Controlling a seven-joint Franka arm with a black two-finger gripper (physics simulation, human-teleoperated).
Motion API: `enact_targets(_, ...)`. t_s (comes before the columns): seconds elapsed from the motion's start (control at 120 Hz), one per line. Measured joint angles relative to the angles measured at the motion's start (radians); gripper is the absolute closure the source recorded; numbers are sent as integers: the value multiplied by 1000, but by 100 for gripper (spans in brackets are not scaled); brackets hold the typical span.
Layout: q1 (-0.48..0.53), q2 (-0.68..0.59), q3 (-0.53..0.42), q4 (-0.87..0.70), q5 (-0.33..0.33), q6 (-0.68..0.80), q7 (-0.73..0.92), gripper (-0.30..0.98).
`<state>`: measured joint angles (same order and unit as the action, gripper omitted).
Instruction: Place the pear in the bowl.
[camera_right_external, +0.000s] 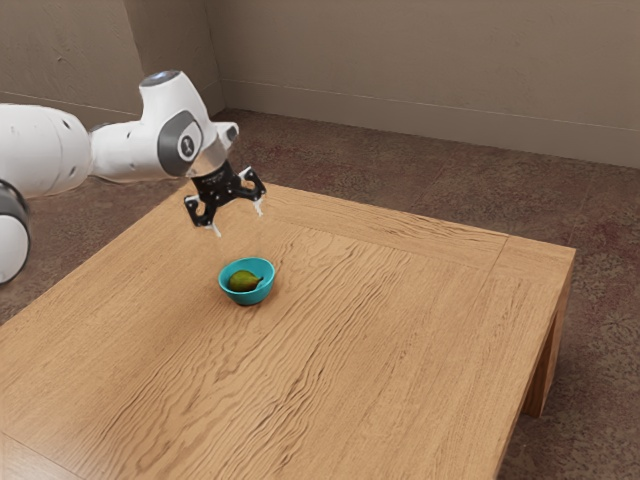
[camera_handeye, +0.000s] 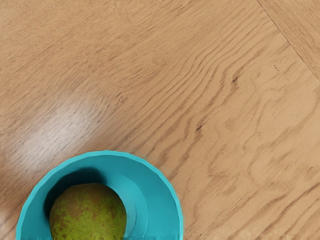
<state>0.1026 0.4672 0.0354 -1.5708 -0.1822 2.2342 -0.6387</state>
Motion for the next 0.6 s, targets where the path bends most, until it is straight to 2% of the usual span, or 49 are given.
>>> enact_targets(0.2, -6, -149, -23, 67, 99, -201, 137, 1)
enact_targets(0.325, -13, -261, -72, 68, 167, -301, 205, 0)
enact_targets(0.425, -14, -309, -89, 70, 191, -363, 253, 0)
enact_targets(0.6, -12, -319, -94, 73, 208, -428, 320, 0)
